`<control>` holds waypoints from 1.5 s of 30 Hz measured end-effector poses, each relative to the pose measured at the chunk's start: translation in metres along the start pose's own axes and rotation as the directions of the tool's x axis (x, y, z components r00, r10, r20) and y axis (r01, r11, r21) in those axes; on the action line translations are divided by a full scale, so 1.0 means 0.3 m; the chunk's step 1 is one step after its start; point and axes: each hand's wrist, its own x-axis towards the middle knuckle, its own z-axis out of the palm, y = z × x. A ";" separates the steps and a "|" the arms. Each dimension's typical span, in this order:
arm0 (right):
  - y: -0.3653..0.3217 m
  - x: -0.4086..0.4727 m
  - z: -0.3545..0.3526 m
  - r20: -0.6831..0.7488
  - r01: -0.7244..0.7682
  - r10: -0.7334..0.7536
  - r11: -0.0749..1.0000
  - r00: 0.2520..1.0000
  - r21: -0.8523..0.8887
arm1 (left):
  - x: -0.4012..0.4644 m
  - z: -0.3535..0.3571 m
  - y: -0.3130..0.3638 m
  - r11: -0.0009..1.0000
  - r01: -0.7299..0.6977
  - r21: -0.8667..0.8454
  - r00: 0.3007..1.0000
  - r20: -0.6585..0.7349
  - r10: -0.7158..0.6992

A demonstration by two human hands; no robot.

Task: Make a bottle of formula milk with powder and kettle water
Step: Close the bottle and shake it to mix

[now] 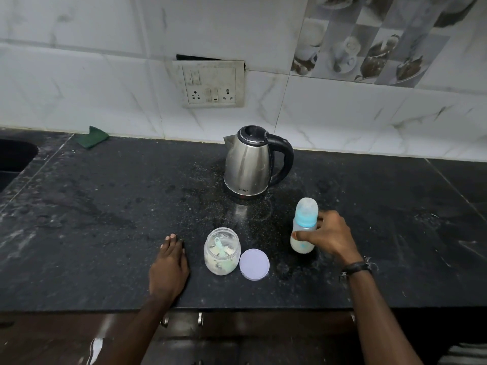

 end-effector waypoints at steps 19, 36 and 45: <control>0.040 0.068 -0.057 0.287 -0.017 0.029 0.999 0.958 -0.044 | 0.004 0.007 -0.010 1.000 0.007 -0.007 1.000 0.008 -0.007; -0.068 0.344 0.213 -0.189 0.061 -0.049 0.997 0.981 0.057 | -0.002 -0.007 0.003 1.000 0.010 -0.015 1.000 -0.012 -0.010; -0.024 0.386 0.321 -0.152 -0.018 0.031 0.996 0.988 0.086 | 0.000 -0.005 0.001 1.000 0.011 -0.008 1.000 -0.021 -0.011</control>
